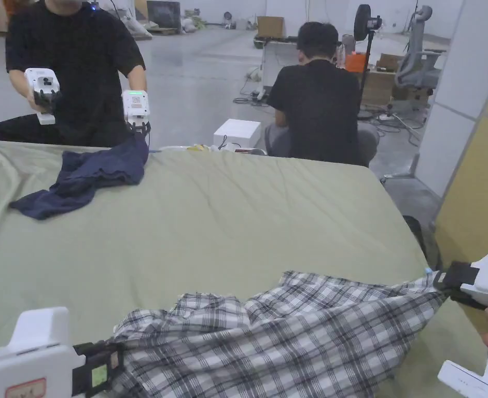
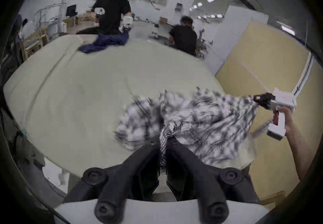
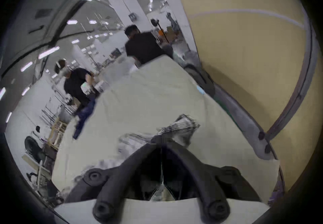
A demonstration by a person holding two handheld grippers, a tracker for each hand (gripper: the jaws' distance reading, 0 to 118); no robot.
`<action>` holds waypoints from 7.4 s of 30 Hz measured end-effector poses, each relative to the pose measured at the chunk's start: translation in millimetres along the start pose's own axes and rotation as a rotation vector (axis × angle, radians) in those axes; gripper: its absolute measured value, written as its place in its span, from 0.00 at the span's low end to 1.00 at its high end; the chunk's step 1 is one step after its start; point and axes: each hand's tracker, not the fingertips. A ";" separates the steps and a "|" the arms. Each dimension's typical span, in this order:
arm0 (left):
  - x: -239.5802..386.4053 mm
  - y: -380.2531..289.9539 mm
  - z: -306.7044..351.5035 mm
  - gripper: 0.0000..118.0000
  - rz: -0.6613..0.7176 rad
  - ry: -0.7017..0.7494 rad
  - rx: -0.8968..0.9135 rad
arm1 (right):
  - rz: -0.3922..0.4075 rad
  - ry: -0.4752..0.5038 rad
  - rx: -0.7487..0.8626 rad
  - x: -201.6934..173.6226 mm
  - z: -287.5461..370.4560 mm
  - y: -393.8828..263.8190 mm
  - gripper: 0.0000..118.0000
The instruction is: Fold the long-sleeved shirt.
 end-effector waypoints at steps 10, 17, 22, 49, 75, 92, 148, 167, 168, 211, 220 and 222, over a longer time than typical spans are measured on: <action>18.0 105.2 134.8 0.01 0.038 -0.030 0.365 | 0.171 0.202 0.321 -128.8 173.9 77.8 0.00; 49.9 222.3 211.5 0.01 -0.051 -0.013 0.555 | 0.207 0.273 0.483 -203.4 256.9 153.3 0.00; 72.1 309.6 248.3 0.01 -0.058 -0.013 0.630 | 0.265 0.268 0.562 -251.3 286.6 211.6 0.00; 160.9 632.6 75.8 0.01 -0.251 0.149 0.828 | 0.309 0.028 0.686 -360.3 105.1 463.7 0.00; 43.3 418.2 -235.6 0.01 -0.120 0.181 0.232 | 0.209 -0.057 0.159 -187.7 -172.7 256.9 0.00; -13.3 97.2 -41.4 0.01 0.067 0.090 0.025 | 0.213 -0.005 -0.086 -55.6 55.8 -14.4 0.00; 12.7 75.5 -281.7 0.53 0.045 0.183 -0.385 | 0.189 -0.033 -0.281 -21.9 19.1 -136.5 0.00; -20.1 82.4 -164.2 0.00 0.082 0.069 -0.145 | 0.364 -0.001 -0.431 -37.5 -218.8 -46.7 0.53; -22.5 83.4 -160.9 0.00 0.088 0.065 -0.139 | 0.388 0.010 -0.460 -40.2 -226.1 -50.0 0.53; 91.1 329.6 212.9 0.00 -0.256 0.066 0.654 | 0.615 0.219 0.482 -281.6 261.3 197.3 0.00; 153.2 445.8 293.9 0.00 -0.357 0.144 0.826 | 0.631 0.145 0.656 -349.4 321.0 291.8 0.00; 165.1 465.5 308.0 0.00 -0.360 0.157 0.868 | 0.644 0.123 0.691 -363.5 333.2 309.6 0.00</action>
